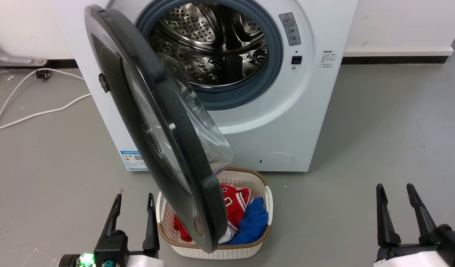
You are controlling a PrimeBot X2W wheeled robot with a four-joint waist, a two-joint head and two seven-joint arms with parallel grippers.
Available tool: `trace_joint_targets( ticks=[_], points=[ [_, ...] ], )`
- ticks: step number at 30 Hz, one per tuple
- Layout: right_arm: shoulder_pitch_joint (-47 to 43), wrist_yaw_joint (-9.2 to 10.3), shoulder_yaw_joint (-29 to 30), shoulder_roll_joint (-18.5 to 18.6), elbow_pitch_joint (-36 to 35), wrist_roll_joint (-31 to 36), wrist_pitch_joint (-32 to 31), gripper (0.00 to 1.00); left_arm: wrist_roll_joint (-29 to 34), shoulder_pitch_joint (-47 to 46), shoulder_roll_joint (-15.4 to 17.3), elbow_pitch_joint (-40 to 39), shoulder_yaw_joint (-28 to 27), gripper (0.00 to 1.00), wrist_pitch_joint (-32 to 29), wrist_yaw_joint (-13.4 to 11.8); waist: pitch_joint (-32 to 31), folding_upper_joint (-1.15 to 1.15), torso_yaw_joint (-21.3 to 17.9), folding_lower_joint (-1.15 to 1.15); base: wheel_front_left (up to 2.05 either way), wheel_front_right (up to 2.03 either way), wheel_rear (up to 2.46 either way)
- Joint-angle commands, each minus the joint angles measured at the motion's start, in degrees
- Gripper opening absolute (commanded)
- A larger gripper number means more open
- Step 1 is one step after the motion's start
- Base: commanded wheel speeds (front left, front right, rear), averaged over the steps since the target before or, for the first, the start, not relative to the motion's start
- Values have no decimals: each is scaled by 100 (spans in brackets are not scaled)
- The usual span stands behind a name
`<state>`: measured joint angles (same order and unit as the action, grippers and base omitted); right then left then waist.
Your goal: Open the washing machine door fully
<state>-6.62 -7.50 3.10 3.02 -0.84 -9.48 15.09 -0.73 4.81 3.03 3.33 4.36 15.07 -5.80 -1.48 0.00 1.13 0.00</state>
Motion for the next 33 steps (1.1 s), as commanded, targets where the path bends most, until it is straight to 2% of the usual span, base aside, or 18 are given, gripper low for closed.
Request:
trace_joint_targets(
  ticks=[1, 19, 20, 21, 27, 33],
  points=[
    [-86, 1, 7, -22, 31, -48, 10, 100, 28, -2, 0, 1, -4, 100, 16, -36, 2, 0, 5, 0, 0, 0, 0],
    [-91, 1, 104, -22, 77, 77, 10, 100, 34, -13, -1, 48, -25, 99, 16, -110, 16, 0, 44, 0, 0, 0, 0],
    [-88, 1, 98, -22, 81, 78, 10, 100, 47, -18, 0, 54, -41, 32, 16, -140, 16, 0, 44, 0, 0, 0, 0],
    [-84, 1, 95, -22, 85, 82, 10, 100, 44, -13, 0, 81, -56, 0, 16, -176, 15, 0, 42, 0, 0, 0, 0],
    [-69, 1, 91, -22, 82, 21, 10, 100, 47, -107, 70, -14, -225, 0, 16, -312, 16, 0, 41, 0, 0, 0, 0],
    [-54, 1, 114, -22, 45, 73, 10, 100, 54, -428, 225, -526, -393, 0, 16, -368, 43, 0, 86, 0, 0, 0, 0]
  ],
)
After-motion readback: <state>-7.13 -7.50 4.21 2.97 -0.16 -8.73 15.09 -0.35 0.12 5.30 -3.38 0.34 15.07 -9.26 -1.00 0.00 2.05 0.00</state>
